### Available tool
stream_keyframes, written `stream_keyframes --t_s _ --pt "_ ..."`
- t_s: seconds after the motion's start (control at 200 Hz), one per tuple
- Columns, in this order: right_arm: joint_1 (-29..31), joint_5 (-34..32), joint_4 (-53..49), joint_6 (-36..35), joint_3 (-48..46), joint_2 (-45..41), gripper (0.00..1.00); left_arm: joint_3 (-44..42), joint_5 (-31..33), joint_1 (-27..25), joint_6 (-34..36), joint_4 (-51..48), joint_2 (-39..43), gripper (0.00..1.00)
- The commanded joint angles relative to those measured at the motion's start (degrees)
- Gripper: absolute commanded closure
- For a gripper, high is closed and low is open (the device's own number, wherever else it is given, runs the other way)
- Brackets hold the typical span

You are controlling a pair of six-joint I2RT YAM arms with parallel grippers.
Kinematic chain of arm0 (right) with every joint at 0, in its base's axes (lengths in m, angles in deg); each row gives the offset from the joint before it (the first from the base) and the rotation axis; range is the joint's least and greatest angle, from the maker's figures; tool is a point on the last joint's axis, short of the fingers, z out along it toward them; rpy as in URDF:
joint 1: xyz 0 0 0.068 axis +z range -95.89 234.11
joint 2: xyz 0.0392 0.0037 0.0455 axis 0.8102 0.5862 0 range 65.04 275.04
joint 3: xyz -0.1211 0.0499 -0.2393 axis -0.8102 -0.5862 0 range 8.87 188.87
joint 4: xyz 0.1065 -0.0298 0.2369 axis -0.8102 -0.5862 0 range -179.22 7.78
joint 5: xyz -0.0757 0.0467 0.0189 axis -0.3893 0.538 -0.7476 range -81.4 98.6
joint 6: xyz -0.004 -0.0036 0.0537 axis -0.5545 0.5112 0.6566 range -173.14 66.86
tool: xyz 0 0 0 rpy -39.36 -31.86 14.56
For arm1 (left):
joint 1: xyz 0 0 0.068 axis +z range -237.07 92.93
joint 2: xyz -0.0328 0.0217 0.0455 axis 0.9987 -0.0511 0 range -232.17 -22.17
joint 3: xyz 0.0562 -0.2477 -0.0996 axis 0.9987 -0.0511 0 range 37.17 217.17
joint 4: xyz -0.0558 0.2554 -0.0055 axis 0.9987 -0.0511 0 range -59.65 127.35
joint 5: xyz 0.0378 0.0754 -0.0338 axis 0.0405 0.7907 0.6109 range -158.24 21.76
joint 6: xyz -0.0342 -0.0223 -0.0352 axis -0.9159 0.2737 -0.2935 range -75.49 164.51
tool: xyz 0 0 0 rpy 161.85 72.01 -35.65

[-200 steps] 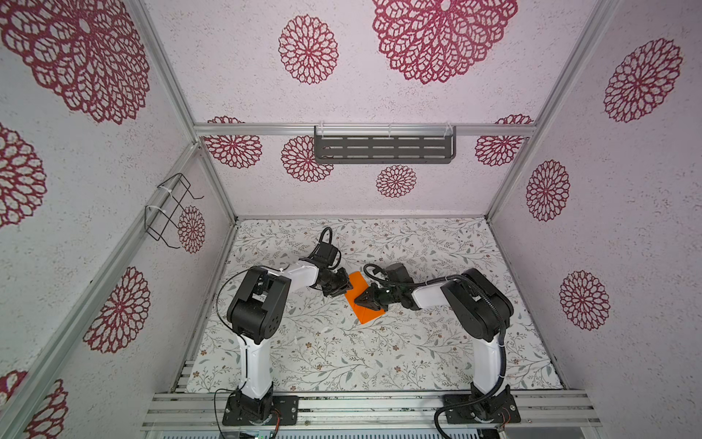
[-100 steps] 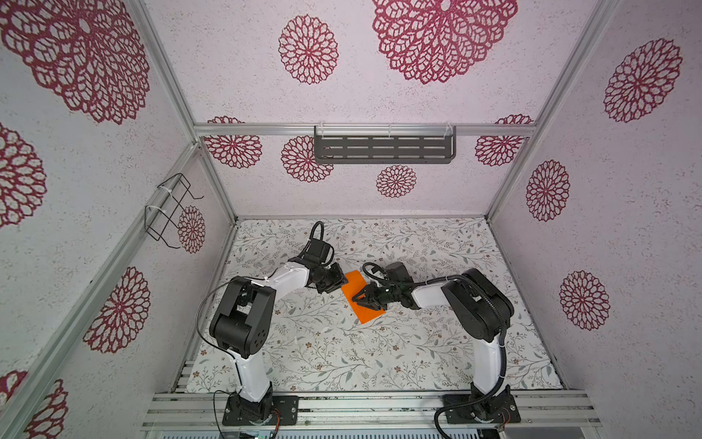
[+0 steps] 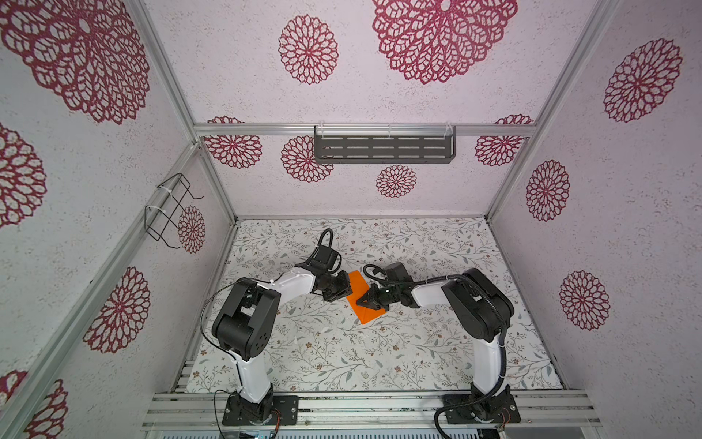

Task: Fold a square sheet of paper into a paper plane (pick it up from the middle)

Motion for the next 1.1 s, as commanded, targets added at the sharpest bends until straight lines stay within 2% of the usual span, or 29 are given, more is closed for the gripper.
stream_keyframes --t_s 0.0,0.61,0.695,1.096 --pt "0.0 -3.7 -5.6 -1.7 -0.1 0.0 1.0 0.9 -0.8 -0.9 0.8 -0.1 -1.7 0.99" --pt "-0.2 -4.0 -5.0 -1.5 -0.6 -0.5 1.0 3.9 0.5 -2.5 4.0 -4.9 -6.5 1.0" --pt "-0.3 -3.8 -4.5 -1.5 -0.6 -0.8 1.0 3.6 1.1 -2.6 4.9 -6.2 -8.9 1.0" --pt "-0.4 -2.2 -3.1 -2.8 -1.6 -3.1 1.0 3.8 4.5 -2.7 7.1 -9.6 -9.5 1.0"
